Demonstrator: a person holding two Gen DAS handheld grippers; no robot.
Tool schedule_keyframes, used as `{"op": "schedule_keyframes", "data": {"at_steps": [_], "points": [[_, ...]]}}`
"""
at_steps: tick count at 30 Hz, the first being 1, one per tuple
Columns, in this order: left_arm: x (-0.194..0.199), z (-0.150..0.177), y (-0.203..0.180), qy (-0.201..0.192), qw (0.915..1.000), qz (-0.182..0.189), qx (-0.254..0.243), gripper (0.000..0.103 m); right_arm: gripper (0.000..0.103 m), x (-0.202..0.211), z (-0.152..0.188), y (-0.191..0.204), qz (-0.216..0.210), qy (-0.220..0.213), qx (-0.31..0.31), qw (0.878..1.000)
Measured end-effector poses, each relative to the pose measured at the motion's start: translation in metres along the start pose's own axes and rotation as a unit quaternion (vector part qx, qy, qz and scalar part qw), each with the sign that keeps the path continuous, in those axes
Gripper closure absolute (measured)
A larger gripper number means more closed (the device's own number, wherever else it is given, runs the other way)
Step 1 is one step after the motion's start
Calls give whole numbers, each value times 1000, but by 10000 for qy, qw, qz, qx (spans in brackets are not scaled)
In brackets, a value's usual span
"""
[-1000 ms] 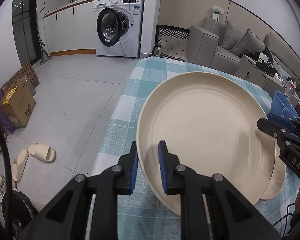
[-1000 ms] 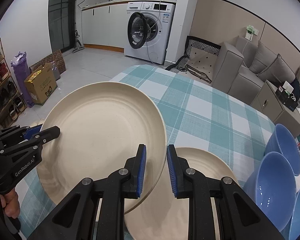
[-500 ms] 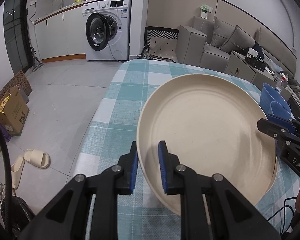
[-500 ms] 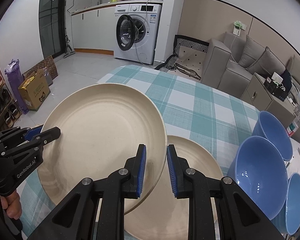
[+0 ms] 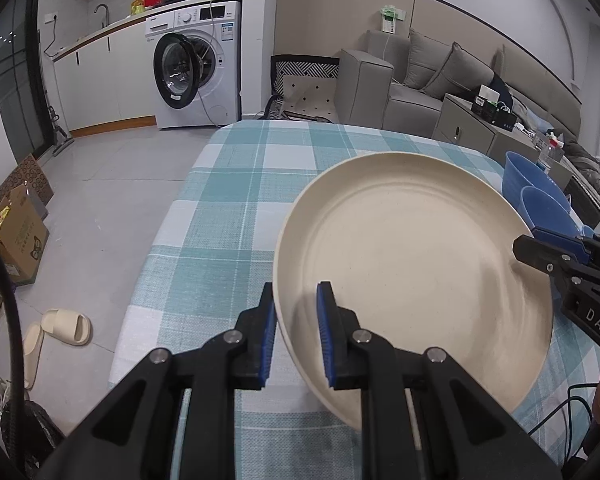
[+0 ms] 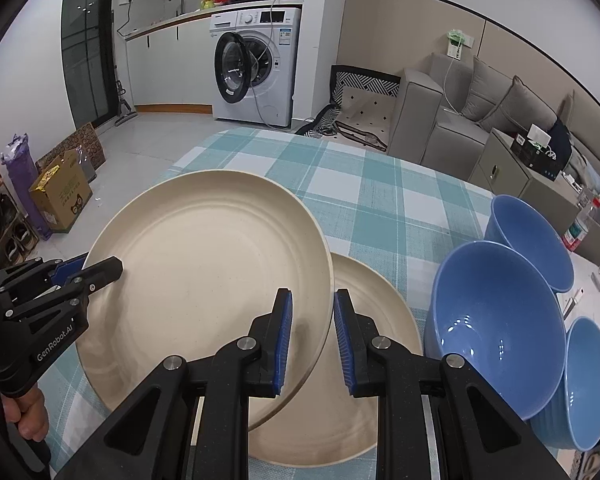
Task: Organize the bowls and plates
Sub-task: 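Lift the cream plate with both grippers and carry it over the stacked plates, then lower the held cream plate onto the stacked cream plates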
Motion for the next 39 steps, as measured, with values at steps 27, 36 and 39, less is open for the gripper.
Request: {"op": "schedule_keyframes", "data": {"at_steps": [27, 36, 39], "points": [[-25, 9, -37, 58, 9994, 99, -328, 86, 81, -16, 33, -40, 73, 235, -448, 9987], [-32, 7, -39, 129, 9992, 96, -356, 86, 81, -23, 36, -40, 140, 310, -441, 9984], [-35, 7, -41, 154, 9991, 80, -377, 86, 81, -26, 37, -41, 175, 337, -437, 9983]]}}
Point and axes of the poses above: each gripper's, at about its wrist camera, not at the fingertips, and x roughly against the way its jaws point, y to its left, z to its underside, the point moved 2 cm from there along -x, roughly the way its jaws point, and after that the axes turned 4 degrees about z, right-handed, at the moved point
